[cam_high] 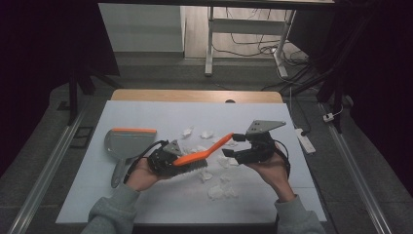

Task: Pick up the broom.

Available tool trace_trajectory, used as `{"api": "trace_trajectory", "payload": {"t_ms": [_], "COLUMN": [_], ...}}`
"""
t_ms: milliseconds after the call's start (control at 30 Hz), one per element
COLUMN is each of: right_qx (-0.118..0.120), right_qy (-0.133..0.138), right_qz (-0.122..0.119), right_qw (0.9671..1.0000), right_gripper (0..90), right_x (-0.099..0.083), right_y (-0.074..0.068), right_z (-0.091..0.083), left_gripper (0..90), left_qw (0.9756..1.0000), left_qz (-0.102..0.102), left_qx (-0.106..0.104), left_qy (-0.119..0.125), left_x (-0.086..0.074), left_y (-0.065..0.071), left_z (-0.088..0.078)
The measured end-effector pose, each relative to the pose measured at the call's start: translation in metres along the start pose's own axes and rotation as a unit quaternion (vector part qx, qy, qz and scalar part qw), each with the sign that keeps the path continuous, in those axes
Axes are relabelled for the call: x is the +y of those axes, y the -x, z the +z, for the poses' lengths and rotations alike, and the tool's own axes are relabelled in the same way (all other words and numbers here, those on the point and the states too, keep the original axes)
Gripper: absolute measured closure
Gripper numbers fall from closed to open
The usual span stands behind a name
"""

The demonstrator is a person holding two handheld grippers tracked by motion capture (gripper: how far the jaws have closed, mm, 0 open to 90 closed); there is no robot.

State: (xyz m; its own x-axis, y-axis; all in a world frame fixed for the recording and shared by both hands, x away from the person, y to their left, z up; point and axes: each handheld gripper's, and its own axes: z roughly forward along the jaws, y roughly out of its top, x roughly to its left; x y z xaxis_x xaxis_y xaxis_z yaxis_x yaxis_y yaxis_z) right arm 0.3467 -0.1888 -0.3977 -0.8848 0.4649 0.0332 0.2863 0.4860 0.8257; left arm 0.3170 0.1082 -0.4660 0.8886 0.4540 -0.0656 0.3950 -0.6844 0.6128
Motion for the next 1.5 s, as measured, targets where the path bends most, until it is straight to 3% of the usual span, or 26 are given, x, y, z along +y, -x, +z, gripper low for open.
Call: {"api": "trace_trajectory", "payload": {"t_ms": [133,233,367,400,433,467,500,533,633,700,733,767,867,900,933,967,1000,1067,1167,1267,1433,1500], "right_qx": [0.003,0.007,0.016,0.025,0.025,0.035,0.035,0.044,0.051,0.061,0.071,0.074,0.082,0.086,0.095,0.100,0.100,0.111,0.120,0.117,0.110,0.102], "right_qy": [-0.035,-0.059,-0.091,-0.106,-0.106,-0.120,-0.120,-0.131,-0.141,-0.154,-0.168,-0.176,-0.186,-0.194,-0.207,-0.214,-0.214,-0.219,-0.214,-0.208,-0.203,-0.199], "right_qz": [-0.030,-0.049,-0.076,-0.088,-0.088,-0.099,-0.099,-0.107,-0.115,-0.124,-0.135,-0.139,-0.147,-0.150,-0.162,-0.170,-0.170,-0.183,-0.188,-0.191,-0.193,-0.184], "right_qw": [0.9989,0.9970,0.9928,0.9902,0.9902,0.9872,0.9872,0.9847,0.9820,0.9784,0.9738,0.9717,0.9681,0.9657,0.9600,0.9567,0.9567,0.9518,0.9509,0.9521,0.9535,0.9572], "right_gripper": [31.2,32.6,34.2,34.0,34.0,33.9,33.9,34.2,35.1,35.8,37.8,39.6,43.1,46.4,53.1,59.3,59.3,64.8,65.9,66.3,66.9,67.4], "right_x": [0.003,0.005,0.009,0.010,0.010,0.010,0.010,0.009,0.008,0.007,0.005,0.004,0.002,0.001,-0.001,-0.003,-0.003,-0.005,-0.006,-0.006,-0.006,-0.006], "right_y": [-0.010,-0.017,-0.027,-0.032,-0.032,-0.036,-0.036,-0.039,-0.042,-0.045,-0.048,-0.050,-0.053,-0.054,-0.056,-0.057,-0.057,-0.057,-0.057,-0.058,-0.058,-0.055], "right_z": [0.011,0.016,0.022,0.025,0.025,0.028,0.028,0.032,0.036,0.041,0.045,0.048,0.052,0.054,0.060,0.061,0.061,0.063,0.062,0.061,0.061,0.060], "left_gripper": [79.3,79.3,79.4,79.4,79.4,79.4,79.4,79.4,79.5,79.4,79.4,79.4,79.5,79.4,79.5,79.4,79.4,79.4,79.1,78.8,76.9,65.5], "left_qw": [0.9998,0.9989,0.9969,0.9964,0.9958,0.9958,0.9953,0.9951,0.9943,0.9932,0.9929,0.9926,0.9922,0.9921,0.9920,0.9918,0.9914,0.9906,0.9907,0.9910,0.9926,0.9947], "left_qz": [0.012,0.034,0.062,0.068,0.073,0.073,0.078,0.080,0.087,0.095,0.098,0.101,0.104,0.104,0.104,0.106,0.108,0.111,0.109,0.107,0.104,0.095], "left_qx": [-0.013,-0.021,-0.026,-0.024,-0.024,-0.023,-0.023,-0.023,-0.022,-0.024,-0.025,-0.026,-0.025,-0.027,-0.029,-0.031,-0.034,-0.040,-0.047,-0.053,-0.047,-0.029], "left_qy": [-0.011,-0.025,-0.042,-0.046,-0.050,-0.051,-0.053,-0.053,-0.058,-0.063,-0.064,-0.064,-0.064,-0.065,-0.065,-0.065,-0.066,-0.069,-0.066,-0.060,-0.042,-0.026], "left_x": [0.004,0.008,0.012,0.013,0.014,0.015,0.016,0.016,0.017,0.018,0.019,0.019,0.020,0.020,0.020,0.020,0.021,0.020,0.020,0.018,0.016,0.015], "left_y": [0.005,0.012,0.021,0.023,0.024,0.026,0.027,0.028,0.031,0.034,0.035,0.036,0.039,0.039,0.040,0.040,0.040,0.040,0.039,0.036,0.031,0.031], "left_z": [0.001,0.001,0.002,0.002,0.002,0.002,0.002,0.001,-0.002,-0.004,-0.004,-0.005,-0.006,-0.006,-0.006,-0.006,-0.006,-0.005,-0.005,-0.007,-0.008,-0.009]}}
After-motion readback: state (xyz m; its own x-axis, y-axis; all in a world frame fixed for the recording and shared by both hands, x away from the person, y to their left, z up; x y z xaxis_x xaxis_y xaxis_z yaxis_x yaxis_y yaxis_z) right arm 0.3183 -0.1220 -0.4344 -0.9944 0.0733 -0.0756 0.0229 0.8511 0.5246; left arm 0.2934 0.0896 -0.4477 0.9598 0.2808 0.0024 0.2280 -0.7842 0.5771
